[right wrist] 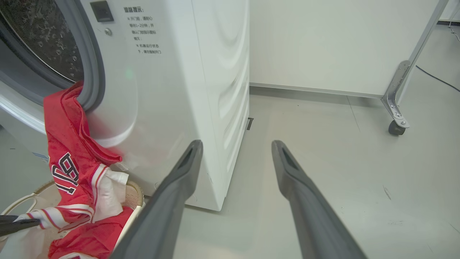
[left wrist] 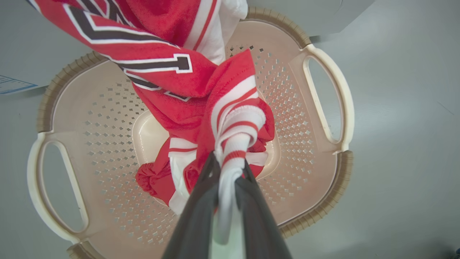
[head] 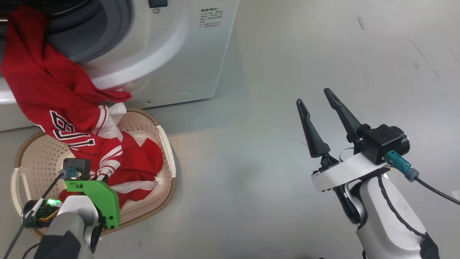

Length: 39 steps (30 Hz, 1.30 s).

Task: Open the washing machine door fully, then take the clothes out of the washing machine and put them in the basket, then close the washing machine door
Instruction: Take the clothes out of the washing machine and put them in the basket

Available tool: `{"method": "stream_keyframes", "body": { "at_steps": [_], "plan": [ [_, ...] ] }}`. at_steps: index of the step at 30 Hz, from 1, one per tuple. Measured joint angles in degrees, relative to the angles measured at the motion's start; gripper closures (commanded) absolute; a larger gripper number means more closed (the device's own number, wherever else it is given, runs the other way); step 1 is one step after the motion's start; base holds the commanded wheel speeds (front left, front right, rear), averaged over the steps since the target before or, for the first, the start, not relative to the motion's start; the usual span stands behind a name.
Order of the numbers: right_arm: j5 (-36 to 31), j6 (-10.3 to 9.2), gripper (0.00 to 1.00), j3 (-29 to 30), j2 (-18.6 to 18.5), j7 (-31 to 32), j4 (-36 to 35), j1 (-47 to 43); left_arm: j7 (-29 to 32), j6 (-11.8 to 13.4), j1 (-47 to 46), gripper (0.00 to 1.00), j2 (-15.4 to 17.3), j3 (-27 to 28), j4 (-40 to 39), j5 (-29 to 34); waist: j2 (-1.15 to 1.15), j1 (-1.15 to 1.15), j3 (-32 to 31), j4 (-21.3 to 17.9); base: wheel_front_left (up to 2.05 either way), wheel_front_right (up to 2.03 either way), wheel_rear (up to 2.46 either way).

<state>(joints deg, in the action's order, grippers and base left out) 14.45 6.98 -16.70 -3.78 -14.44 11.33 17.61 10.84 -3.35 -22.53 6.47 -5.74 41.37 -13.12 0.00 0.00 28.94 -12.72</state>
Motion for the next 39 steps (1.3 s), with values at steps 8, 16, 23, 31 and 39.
{"method": "stream_keyframes", "body": {
  "at_steps": [8,16,23,31,39],
  "plan": [
    [0.0,0.0,0.0,1.0,0.0,0.0,-0.2,0.8,-1.2,0.1,-3.1,1.0,0.0,-0.4,4.4,0.0,0.0,0.0,2.8,-2.2,0.0,0.0,0.0],
    [0.0,0.0,0.0,1.1,0.1,0.0,-0.2,1.5,-2.9,0.1,-5.2,1.0,-0.1,-0.4,7.8,0.0,0.0,0.0,3.5,-2.5,0.0,0.0,0.0],
    [0.0,0.0,0.0,1.2,0.1,0.0,-0.1,1.8,-4.3,0.0,-6.4,0.0,-0.4,-0.8,10.3,0.0,0.0,0.0,3.4,-2.2,0.0,0.0,0.0],
    [-0.1,0.0,0.0,1.8,0.1,0.0,0.7,1.9,-7.5,0.1,-7.5,0.0,-1.7,0.3,12.9,-1.4,0.0,0.0,2.1,-1.3,0.0,0.0,0.0],
    [-0.4,0.0,0.0,1.8,0.1,0.0,1.7,1.8,-13.1,0.0,-8.0,0.0,-1.6,0.2,13.8,-1.4,0.0,0.0,-1.2,-0.1,0.0,0.0,0.0]
  ]
}}
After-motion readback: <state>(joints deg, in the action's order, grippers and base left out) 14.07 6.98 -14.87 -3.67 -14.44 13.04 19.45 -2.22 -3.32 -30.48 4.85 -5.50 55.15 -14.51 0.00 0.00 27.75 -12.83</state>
